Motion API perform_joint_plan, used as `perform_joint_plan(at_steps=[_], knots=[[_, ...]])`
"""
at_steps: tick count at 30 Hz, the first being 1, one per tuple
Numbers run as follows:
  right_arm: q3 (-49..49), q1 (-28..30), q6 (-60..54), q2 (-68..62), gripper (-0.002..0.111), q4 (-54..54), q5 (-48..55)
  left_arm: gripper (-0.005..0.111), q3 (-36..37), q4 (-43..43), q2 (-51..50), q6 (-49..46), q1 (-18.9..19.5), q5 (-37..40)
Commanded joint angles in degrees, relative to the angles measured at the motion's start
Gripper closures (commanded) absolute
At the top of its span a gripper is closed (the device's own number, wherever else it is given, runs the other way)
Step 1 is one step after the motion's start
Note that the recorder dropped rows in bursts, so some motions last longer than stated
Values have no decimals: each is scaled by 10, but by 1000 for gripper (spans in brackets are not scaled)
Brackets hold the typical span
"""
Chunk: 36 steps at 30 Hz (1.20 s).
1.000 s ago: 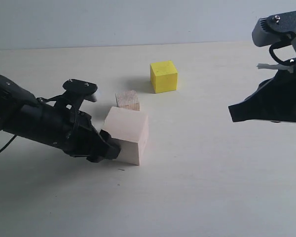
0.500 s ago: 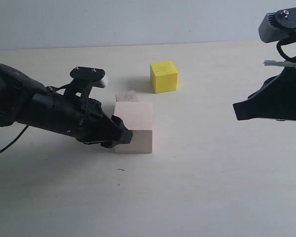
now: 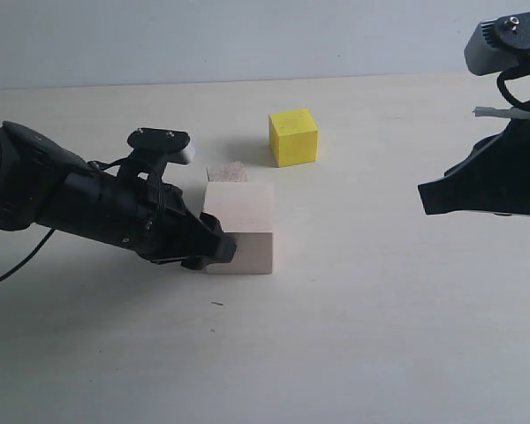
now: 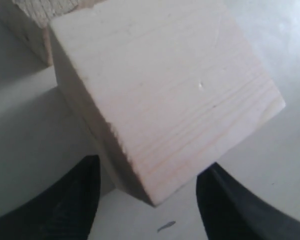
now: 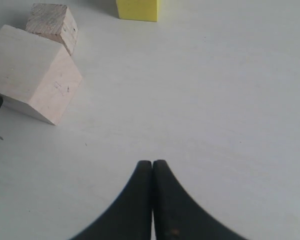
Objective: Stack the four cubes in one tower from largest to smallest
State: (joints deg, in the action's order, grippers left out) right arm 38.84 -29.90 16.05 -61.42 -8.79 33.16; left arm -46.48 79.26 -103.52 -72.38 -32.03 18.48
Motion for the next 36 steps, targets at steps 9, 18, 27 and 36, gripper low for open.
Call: perform_joint_plan(at_steps=[9, 18, 27, 36], knots=[[4, -1, 0, 2, 108, -2, -2, 50, -4, 44, -1, -37, -3, 4], [4, -1, 0, 2, 108, 2, 11, 50, -1, 23, 15, -35, -3, 10], [4, -1, 0, 8, 108, 26, 34, 50, -1, -88, 95, 75, 1, 61], [17, -1, -5, -4, 108, 41, -91, 52, -1, -316, 232, 266, 3, 64]])
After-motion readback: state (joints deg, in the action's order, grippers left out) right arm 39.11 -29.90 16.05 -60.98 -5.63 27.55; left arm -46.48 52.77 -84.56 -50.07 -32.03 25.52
